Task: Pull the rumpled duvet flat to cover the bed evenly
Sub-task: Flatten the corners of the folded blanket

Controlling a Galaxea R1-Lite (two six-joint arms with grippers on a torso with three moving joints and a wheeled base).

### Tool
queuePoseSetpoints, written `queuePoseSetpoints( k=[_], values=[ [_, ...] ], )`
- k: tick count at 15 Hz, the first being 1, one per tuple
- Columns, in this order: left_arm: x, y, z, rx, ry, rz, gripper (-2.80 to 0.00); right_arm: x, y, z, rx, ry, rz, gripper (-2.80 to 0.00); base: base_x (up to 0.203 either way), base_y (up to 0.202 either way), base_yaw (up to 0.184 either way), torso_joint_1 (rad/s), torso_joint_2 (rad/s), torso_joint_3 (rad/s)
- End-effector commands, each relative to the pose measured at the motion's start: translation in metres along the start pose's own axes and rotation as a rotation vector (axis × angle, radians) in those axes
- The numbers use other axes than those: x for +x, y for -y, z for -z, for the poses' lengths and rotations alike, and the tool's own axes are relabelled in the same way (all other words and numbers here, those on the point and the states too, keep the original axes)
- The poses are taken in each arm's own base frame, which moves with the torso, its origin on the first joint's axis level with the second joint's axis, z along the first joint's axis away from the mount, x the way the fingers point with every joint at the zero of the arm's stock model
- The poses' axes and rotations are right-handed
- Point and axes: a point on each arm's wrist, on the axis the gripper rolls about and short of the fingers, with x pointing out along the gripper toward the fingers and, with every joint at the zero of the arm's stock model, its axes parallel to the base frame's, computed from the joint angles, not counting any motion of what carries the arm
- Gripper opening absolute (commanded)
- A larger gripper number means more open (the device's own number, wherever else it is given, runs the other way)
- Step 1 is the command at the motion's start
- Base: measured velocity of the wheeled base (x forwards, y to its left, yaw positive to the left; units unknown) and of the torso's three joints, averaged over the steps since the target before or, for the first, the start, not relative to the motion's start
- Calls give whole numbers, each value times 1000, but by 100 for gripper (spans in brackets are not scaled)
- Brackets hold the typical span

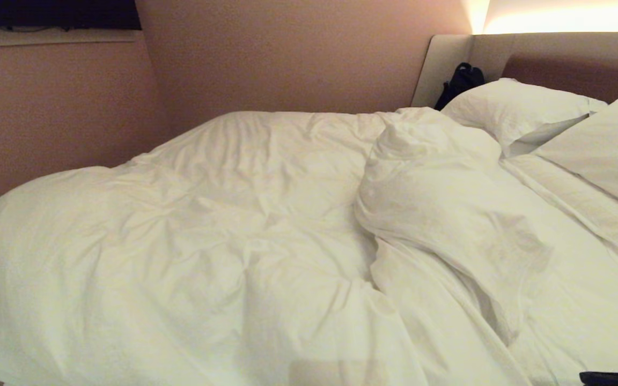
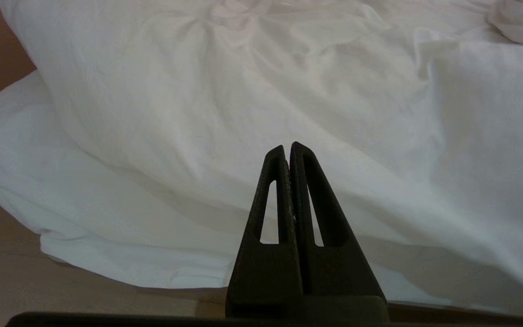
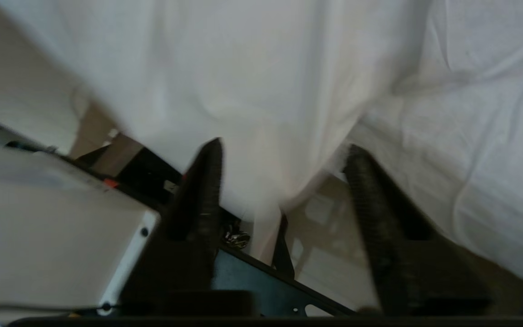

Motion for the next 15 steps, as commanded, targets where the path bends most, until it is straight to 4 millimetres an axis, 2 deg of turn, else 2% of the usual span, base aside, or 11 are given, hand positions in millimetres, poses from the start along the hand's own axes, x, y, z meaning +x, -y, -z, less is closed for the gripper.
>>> queuePoseSetpoints(
  k=[1,4,7,8,11,12,15],
  values=[
    [0,0,0,0,1,-1,-280,-12,1,3,-18,56,-41,0,0,0,0,0,0,0],
    [0,0,0,0,1,-1,-280,-33,-1,-13,-7,175,-75,0,0,0,0,0,0,0],
    [0,0,0,-1,1,-1,-280,-24,1,-34,94,183,0,0,0,0,0,0,0,0],
    [0,0,0,0,1,-1,-280,-17,2,-43,118,194,28,-280,0,0,0,0,0,0],
    [0,0,0,0,1,-1,-280,4,10,-70,174,213,109,-280,0,0,0,0,0,0],
    [0,0,0,0,1,-1,-280,19,16,-79,197,178,147,-280,0,0,0,0,0,0],
    [0,0,0,0,0,-1,-280,84,43,-103,273,38,255,-280,0,0,0,0,0,0]
  ],
)
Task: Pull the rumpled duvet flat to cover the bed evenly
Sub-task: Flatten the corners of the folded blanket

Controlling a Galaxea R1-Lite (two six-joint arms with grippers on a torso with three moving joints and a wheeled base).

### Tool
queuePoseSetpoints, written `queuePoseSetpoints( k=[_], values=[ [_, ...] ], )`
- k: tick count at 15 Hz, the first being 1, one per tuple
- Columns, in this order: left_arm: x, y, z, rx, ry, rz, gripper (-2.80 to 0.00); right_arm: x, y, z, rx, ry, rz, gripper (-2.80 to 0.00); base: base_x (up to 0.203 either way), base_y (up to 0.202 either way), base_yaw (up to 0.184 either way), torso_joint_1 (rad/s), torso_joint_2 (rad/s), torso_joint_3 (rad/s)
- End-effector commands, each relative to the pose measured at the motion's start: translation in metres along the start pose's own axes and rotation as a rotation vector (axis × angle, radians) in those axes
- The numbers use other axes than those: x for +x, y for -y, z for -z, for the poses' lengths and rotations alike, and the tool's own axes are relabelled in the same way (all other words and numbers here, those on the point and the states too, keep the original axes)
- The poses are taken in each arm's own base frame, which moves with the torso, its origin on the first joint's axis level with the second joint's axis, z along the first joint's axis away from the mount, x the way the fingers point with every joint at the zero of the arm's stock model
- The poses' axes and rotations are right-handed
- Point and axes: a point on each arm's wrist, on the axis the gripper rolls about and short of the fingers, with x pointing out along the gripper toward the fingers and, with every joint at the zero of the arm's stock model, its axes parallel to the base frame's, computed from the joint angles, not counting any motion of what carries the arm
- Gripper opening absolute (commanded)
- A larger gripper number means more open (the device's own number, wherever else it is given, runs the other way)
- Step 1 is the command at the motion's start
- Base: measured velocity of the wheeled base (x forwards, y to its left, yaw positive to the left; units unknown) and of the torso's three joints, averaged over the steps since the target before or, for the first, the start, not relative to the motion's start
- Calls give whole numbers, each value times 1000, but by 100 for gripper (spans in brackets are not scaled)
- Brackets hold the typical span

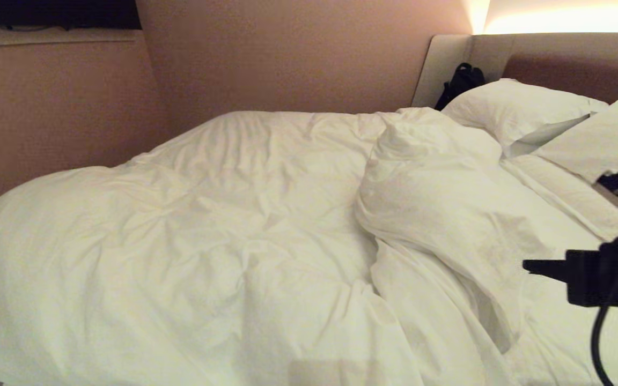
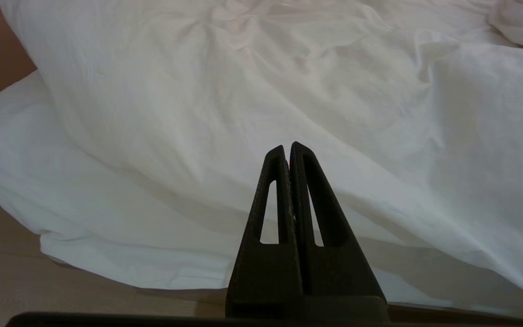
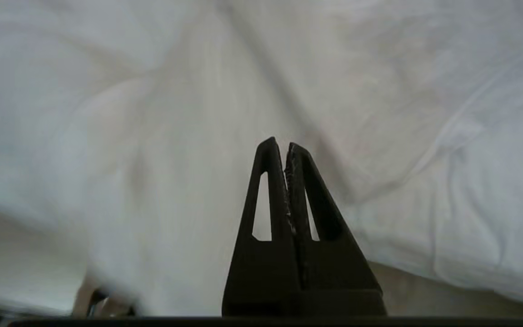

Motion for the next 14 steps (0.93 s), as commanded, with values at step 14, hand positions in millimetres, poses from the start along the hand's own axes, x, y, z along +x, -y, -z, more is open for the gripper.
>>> queuePoseSetpoints(
  k=[14],
  values=[
    [0,0,0,-1,1,0,-280,73,37,-3,-8,-60,215,-280,0,0,0,0,0,0]
  ],
)
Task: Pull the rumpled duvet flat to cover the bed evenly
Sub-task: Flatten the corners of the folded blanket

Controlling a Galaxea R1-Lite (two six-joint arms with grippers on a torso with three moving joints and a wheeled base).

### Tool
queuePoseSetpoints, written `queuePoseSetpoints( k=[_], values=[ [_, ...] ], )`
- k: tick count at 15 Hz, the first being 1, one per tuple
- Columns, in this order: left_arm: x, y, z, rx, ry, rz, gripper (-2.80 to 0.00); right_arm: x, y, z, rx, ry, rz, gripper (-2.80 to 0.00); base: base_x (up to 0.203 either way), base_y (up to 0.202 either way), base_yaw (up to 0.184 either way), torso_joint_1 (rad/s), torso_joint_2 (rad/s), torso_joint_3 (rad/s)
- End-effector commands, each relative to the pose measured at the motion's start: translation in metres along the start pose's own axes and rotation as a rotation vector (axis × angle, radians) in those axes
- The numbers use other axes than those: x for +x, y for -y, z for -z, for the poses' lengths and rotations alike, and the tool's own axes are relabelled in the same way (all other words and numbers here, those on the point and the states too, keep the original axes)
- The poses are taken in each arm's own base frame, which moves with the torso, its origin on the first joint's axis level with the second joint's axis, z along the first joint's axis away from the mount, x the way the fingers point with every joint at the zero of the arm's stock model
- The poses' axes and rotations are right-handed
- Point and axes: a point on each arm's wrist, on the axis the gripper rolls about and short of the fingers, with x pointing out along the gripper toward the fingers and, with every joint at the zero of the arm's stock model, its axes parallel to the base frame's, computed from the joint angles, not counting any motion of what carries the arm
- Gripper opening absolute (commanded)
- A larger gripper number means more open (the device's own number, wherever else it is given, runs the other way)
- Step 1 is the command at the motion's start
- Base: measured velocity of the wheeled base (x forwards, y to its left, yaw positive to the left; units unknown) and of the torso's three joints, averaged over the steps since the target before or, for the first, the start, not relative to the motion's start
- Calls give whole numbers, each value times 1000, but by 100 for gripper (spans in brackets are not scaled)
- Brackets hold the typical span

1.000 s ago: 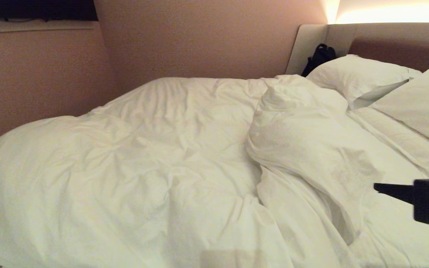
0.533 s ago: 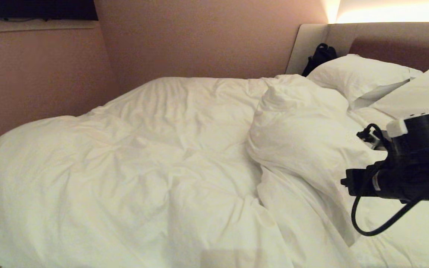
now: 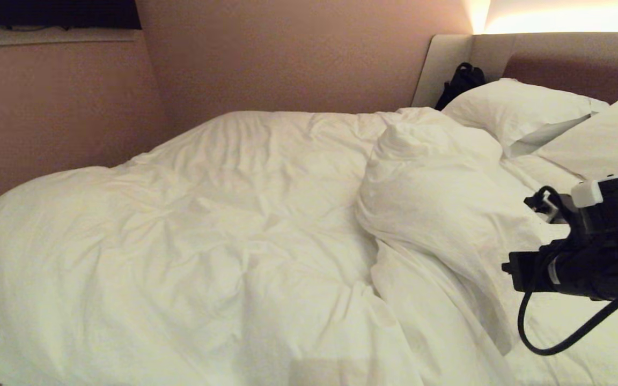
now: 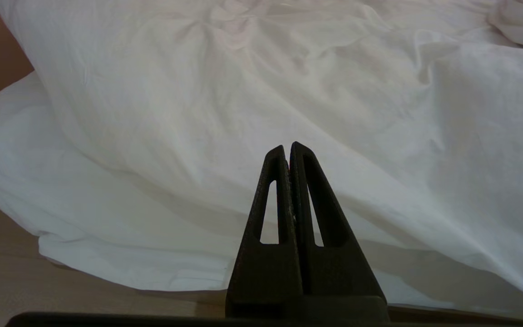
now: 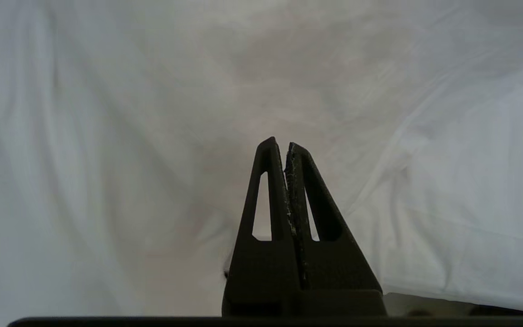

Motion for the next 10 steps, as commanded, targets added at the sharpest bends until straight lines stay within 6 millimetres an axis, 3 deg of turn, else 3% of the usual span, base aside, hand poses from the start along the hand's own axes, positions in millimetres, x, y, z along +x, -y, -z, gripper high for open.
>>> queuePoseSetpoints(
  k=[1,6,10],
  values=[
    [0,0,0,0,1,0,-280,-4,16,-7,70,41,11,-280,0,0,0,0,0,0],
    [0,0,0,0,1,0,-280,-1,75,-14,119,109,-114,-280,0,0,0,0,0,0],
    [0,0,0,0,1,0,-280,12,115,-12,127,147,-183,-280,0,0,0,0,0,0]
  ],
)
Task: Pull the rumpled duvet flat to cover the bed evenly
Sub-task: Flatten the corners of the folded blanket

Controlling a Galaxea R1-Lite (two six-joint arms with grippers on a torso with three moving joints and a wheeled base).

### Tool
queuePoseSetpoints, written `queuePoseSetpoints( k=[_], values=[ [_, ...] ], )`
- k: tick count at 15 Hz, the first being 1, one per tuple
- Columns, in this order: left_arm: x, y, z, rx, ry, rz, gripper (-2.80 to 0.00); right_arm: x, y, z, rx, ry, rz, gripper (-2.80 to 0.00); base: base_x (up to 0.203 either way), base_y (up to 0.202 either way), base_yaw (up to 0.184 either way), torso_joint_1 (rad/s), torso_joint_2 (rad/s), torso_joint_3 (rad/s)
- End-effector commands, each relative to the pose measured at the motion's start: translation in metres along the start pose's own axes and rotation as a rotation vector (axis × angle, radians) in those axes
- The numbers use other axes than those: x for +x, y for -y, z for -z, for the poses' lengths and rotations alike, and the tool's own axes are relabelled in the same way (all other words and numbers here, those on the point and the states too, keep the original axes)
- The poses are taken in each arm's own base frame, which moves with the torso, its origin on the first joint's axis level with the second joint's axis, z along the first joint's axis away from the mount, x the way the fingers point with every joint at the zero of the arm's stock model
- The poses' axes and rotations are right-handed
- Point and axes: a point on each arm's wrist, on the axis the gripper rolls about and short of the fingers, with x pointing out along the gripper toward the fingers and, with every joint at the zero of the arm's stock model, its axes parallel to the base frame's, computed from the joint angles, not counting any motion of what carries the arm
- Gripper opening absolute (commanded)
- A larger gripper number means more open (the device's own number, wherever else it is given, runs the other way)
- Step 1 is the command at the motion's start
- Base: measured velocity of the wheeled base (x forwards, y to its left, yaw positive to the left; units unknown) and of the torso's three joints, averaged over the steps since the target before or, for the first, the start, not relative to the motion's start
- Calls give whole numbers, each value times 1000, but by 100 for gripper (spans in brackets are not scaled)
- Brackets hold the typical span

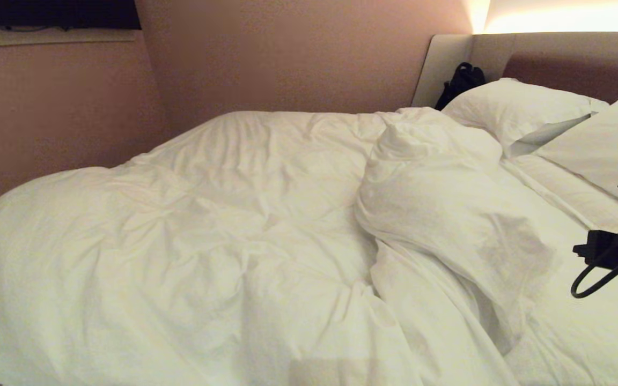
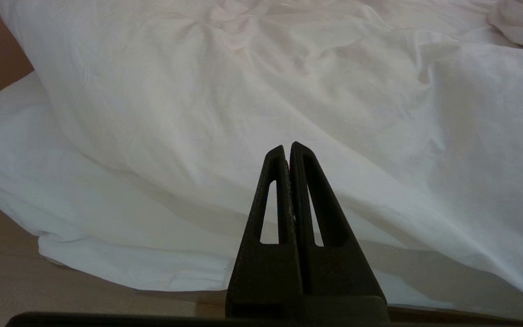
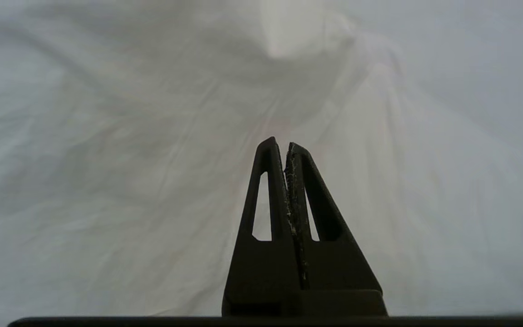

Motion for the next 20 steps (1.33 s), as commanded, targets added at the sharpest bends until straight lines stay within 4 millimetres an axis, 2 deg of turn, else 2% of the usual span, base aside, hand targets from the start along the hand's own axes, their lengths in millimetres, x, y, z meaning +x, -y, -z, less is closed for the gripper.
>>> queuePoseSetpoints(
  k=[1,5,9,13,19,20],
  values=[
    [0,0,0,0,1,0,-280,11,8,-2,-45,27,-301,-280,0,0,0,0,0,0],
    [0,0,0,-1,1,0,-280,32,20,2,-30,28,-301,-280,0,0,0,0,0,0],
    [0,0,0,0,1,0,-280,59,43,5,-4,48,-357,-280,0,0,0,0,0,0],
    [0,0,0,0,1,0,-280,94,70,11,40,21,-348,-280,0,0,0,0,0,0],
    [0,0,0,0,1,0,-280,102,85,10,59,27,-374,-280,0,0,0,0,0,0],
    [0,0,0,0,1,0,-280,106,89,11,64,26,-370,0,0,0,0,0,0,0]
  ],
)
